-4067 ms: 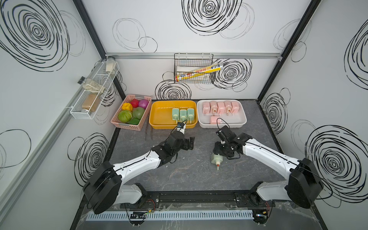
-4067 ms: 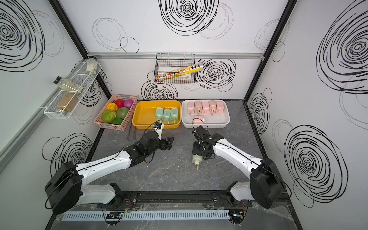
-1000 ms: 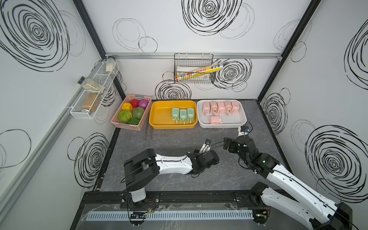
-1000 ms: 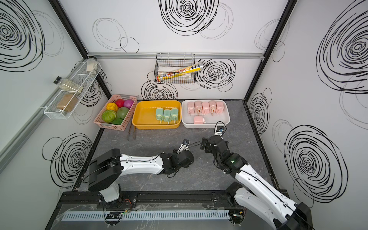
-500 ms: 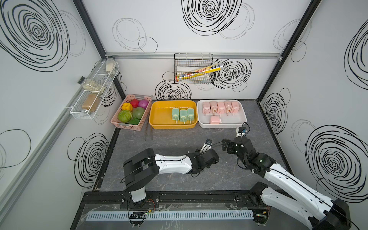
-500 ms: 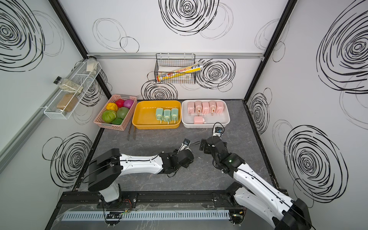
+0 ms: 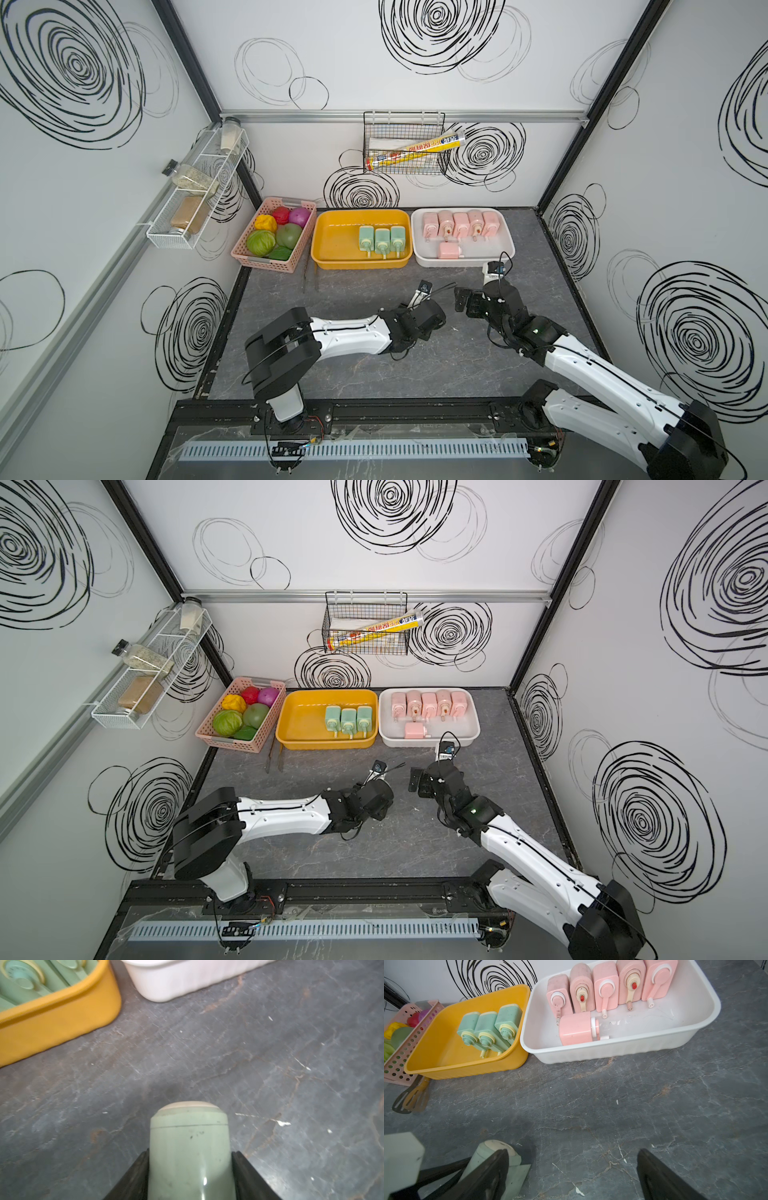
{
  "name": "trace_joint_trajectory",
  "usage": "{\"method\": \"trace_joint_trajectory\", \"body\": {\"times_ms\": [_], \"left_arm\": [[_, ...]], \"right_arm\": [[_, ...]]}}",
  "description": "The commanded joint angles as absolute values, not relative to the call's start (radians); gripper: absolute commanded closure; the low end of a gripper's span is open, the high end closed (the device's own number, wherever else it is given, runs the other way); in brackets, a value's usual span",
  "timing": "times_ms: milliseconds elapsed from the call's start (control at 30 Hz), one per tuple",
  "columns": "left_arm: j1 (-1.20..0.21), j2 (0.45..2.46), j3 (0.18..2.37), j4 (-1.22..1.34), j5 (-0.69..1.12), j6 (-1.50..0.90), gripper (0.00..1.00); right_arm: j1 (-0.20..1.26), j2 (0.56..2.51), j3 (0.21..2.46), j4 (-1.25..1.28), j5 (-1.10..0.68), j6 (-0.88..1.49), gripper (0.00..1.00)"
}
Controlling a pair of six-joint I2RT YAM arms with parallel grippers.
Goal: Place the pencil sharpeners by color into the storage box
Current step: Pick up the pencil sharpener from the center of the board, then place the pencil sharpener in the storage box.
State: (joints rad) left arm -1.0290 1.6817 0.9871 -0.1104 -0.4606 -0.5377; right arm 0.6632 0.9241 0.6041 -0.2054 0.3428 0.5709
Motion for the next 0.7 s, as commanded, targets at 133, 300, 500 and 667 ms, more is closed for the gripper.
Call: {"method": "trace_joint_trajectory", "body": {"times_ms": [133, 300, 500, 667], "left_arm": [[-0.869, 1.549, 0.986, -0.078, -0.500, -0.482, 1.00], [-0.753, 1.490, 1.001, -0.060, -0.505, -0.437, 1.00], [-0.569, 1.469, 1.046, -0.027, -0.372, -0.357, 1.00], [-0.390, 1.463, 1.071, 0.042, -0.288, -0.348, 1.00]], "right_arm": [[0.660, 0.955, 0.644, -0.127, 0.364, 0.495, 0.00], [0.658, 0.999, 0.662, -0.125, 0.371, 0.472, 0.00], [0.658, 1.031, 0.675, -0.106, 0.362, 0.483, 0.00], [0.658, 1.034, 0.669, -0.097, 0.364, 0.495, 0.00]]}}
